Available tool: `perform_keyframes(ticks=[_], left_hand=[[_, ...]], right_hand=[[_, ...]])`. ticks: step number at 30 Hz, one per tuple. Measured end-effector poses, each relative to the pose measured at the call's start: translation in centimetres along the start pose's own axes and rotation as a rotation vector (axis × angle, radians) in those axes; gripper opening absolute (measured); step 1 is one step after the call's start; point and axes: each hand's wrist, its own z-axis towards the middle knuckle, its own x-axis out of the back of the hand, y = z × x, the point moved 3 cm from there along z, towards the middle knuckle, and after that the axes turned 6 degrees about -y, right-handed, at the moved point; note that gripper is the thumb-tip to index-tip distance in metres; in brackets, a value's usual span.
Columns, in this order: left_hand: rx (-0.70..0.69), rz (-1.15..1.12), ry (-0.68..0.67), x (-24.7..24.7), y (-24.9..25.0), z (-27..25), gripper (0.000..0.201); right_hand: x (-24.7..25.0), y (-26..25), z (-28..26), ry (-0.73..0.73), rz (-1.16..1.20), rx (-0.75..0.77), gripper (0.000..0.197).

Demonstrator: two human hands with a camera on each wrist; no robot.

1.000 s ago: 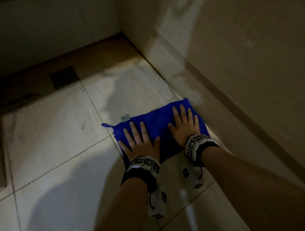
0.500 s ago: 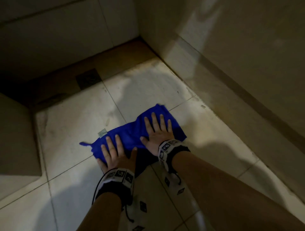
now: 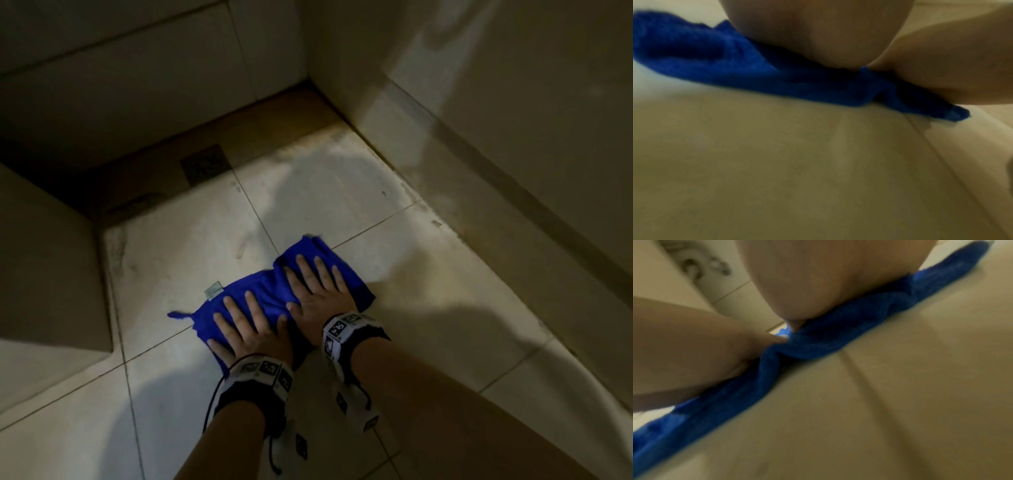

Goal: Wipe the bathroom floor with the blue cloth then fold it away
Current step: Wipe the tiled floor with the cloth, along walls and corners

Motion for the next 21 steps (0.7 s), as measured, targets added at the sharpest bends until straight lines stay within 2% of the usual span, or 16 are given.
perform_keyframes(ticks=[3, 7, 11, 14, 17, 21], left_hand=[[-0.042, 0.025, 0.028, -0.4, 3.0, -0.9, 0.079], [-0.165, 0.035, 0.002, -0.9, 8.1, -2.2, 0.08], [-0.263, 0.034, -0.012, -2.1, 12.9, -3.9, 0.078], [-0.348, 0.019, -0.025, -3.0, 16.3, -5.2, 0.079], [-0.386, 0.043, -0.046, -3.6, 18.4, -6.0, 0.076], [-0.384, 0.074, -0.067, -3.8, 18.5, -6.0, 0.074]], right_hand=[[0.6, 2.9, -0.6, 0.009, 0.034, -0.073, 0.063], [2.4, 8.8, -2.2, -0.024, 0.15, -0.201, 0.066], [2.9, 14.6, -4.3, 0.007, 0.133, -0.358, 0.074], [3.1, 18.1, -5.9, -0.023, 0.145, -0.437, 0.076], [3.2, 19.2, -6.3, -0.032, 0.128, -0.438, 0.071], [2.8, 18.6, -6.2, 0.023, 0.099, -0.436, 0.069]])
